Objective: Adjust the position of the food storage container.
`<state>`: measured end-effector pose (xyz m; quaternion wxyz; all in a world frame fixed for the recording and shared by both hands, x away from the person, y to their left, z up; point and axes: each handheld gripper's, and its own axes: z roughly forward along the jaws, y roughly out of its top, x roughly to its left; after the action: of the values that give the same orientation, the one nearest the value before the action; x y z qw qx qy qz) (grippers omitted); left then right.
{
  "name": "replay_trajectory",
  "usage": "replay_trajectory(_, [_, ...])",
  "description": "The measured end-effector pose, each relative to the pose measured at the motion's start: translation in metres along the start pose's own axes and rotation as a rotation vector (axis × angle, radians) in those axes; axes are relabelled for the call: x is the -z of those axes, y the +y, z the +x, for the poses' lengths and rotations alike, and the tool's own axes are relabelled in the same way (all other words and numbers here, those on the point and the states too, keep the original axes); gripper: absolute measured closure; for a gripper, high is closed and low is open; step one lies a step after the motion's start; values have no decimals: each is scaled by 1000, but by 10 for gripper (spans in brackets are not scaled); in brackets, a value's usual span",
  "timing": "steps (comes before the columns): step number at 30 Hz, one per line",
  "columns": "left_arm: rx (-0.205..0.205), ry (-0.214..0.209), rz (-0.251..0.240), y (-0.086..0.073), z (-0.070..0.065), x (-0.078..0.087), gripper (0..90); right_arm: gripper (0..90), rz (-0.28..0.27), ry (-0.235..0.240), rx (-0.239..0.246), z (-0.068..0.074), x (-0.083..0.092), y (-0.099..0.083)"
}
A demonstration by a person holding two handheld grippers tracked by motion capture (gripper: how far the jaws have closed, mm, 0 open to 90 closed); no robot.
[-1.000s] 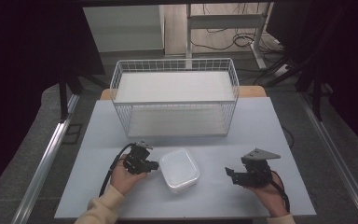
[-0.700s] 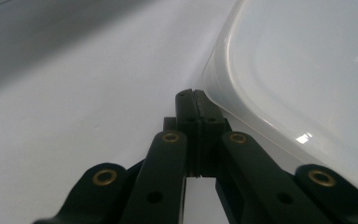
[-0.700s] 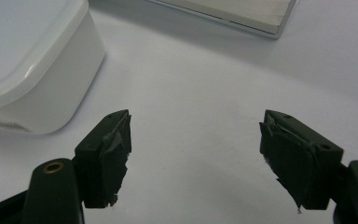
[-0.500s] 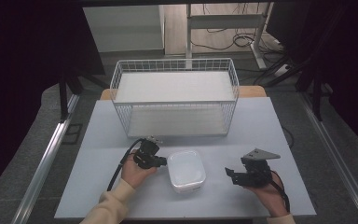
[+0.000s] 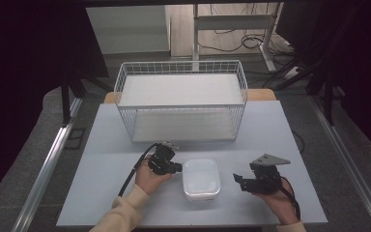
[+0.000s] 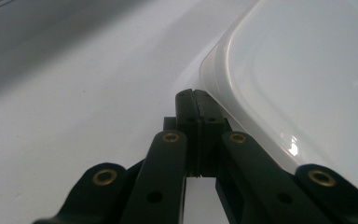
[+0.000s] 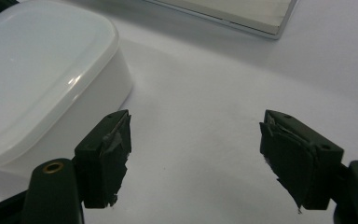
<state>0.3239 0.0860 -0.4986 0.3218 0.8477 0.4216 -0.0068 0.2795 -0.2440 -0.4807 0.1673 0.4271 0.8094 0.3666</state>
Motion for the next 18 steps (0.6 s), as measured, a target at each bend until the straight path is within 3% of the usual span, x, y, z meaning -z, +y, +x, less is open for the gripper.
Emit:
replay_trajectory(6, [-5,0,-26,-3,0,10,900,240,-23,17,-36,-1,3,2])
replay_trajectory(9, [1,-13,-69,-8,0,20,900,240,-29,22,-43,0,4,2])
replay_trajectory(11, [7,-11,-138,-17,-3,35,882,242,-39,35,-54,0,5,4])
replay_trajectory(13, [22,4,-193,-25,-5,45,786,242,-41,41,-56,1,6,4])
replay_trajectory(18, [53,25,-246,-40,-11,63,553,247,-51,63,-56,1,7,5])
